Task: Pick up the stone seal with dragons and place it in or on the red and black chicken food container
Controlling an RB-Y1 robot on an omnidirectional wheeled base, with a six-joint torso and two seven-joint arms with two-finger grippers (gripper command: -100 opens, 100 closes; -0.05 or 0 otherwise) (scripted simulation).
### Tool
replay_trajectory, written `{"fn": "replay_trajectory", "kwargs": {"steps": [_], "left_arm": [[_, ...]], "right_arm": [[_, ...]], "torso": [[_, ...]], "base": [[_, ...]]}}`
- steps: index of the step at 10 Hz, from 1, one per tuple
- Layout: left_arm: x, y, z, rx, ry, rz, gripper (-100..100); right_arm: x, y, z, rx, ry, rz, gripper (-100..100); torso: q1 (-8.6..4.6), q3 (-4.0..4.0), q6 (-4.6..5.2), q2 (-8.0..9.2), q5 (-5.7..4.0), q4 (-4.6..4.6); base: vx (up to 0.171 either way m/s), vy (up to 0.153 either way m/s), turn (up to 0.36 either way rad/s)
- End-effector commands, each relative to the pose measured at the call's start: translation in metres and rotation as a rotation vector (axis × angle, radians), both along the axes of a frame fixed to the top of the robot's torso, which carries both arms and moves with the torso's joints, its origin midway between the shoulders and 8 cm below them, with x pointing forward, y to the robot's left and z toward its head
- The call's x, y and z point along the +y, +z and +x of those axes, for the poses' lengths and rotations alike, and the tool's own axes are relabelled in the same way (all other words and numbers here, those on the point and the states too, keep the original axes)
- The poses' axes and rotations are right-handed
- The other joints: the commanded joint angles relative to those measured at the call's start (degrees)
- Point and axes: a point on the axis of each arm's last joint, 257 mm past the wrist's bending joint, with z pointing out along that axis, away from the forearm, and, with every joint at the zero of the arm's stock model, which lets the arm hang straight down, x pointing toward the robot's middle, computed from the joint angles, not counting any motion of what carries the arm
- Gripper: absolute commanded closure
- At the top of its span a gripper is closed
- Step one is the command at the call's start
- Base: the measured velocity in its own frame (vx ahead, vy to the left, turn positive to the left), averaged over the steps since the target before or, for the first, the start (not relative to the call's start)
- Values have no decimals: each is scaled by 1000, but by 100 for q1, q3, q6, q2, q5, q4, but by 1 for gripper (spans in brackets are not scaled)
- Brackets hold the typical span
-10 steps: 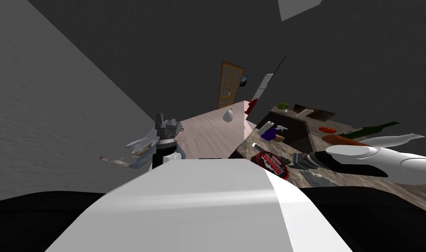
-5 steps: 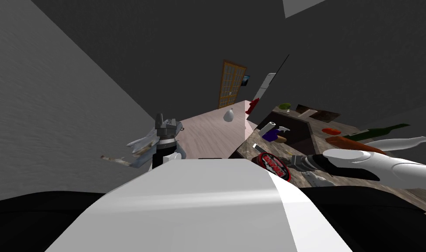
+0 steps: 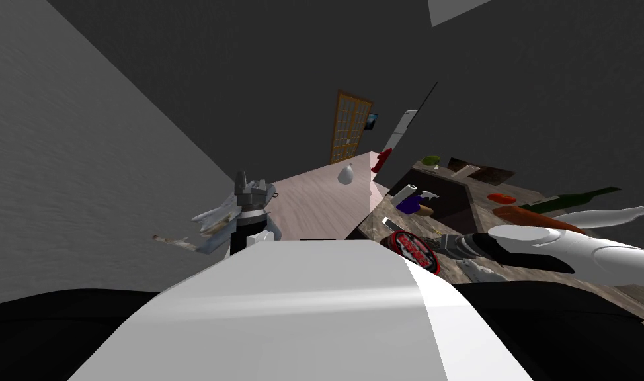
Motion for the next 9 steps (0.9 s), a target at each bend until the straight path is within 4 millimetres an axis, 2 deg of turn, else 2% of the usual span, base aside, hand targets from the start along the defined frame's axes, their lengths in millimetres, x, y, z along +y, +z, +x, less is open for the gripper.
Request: {"fn": "replay_trajectory", "kwargs": {"steps": [1,3,4,5,9], "left_arm": [[0,0,0,0,0,0,0],[0,0,0,0,0,0,0],[0,0,0,0,0,0,0],[0,0,0,0,0,0,0],[0,0,0,0,0,0,0]], "right_arm": [[0,12,5,3,6,-2,100],[1,13,6,3,8,-3,100],[2,14,6,4,8,-3,0],[-11,38,24,-23,11,-42,100],[-21,76,54,-74,15,-81,100]], "torso": [[0,0,0,0,0,0],[11,2,3,3,8,1],[8,2,2,3,4,1],[6,2,1,2,4,1],[68,21,-1,29,30,15]], "base": [[-1,7,-59],[-2,6,-29],[0,0,0],[-40,57,-28],[-55,111,-22]]}}
